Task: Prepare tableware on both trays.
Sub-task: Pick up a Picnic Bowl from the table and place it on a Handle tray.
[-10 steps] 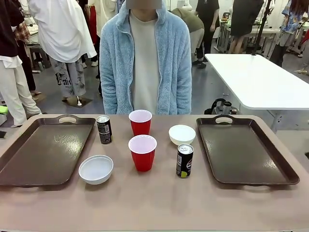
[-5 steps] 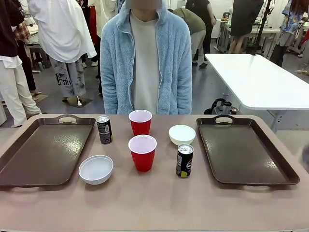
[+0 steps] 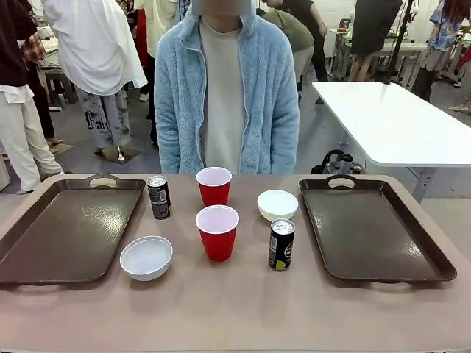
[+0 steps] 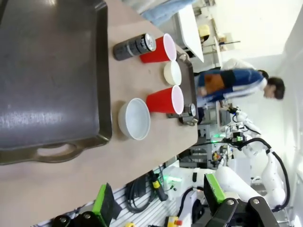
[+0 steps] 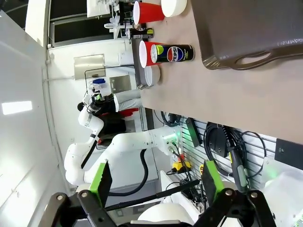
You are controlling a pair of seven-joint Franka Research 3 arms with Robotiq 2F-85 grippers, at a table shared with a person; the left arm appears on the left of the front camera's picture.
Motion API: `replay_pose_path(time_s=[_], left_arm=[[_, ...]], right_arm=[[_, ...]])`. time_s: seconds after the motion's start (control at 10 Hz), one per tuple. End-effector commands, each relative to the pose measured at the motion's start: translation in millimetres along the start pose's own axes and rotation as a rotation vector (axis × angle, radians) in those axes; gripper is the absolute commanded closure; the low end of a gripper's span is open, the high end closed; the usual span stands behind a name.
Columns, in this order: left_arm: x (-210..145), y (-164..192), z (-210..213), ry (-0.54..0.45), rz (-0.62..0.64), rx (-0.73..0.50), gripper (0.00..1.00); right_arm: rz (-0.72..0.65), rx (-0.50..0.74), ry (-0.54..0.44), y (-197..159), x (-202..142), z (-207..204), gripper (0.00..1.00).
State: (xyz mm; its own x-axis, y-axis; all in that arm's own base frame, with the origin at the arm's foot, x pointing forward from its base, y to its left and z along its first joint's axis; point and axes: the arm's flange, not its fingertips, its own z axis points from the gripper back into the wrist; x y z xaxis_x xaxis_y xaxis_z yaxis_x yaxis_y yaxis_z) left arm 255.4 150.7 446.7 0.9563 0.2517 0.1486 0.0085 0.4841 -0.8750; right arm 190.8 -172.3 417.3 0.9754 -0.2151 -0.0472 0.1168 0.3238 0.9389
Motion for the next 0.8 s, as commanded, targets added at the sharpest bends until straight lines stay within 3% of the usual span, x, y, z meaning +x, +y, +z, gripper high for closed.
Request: replay_pose_path(time_s=[0.0, 0.7], left_arm=[[0.6, 1.8, 1.2, -0.009, 0.010, -0.031, 0.00], [0.6, 1.8, 1.2, -0.009, 0.010, -0.031, 0.00]], right_arm=[[0.004, 0.015, 0.000, 0.3, -0.1, 0.5, 0.00], [0.004, 0.015, 0.000, 0.3, -0.1, 0.5, 0.00]])
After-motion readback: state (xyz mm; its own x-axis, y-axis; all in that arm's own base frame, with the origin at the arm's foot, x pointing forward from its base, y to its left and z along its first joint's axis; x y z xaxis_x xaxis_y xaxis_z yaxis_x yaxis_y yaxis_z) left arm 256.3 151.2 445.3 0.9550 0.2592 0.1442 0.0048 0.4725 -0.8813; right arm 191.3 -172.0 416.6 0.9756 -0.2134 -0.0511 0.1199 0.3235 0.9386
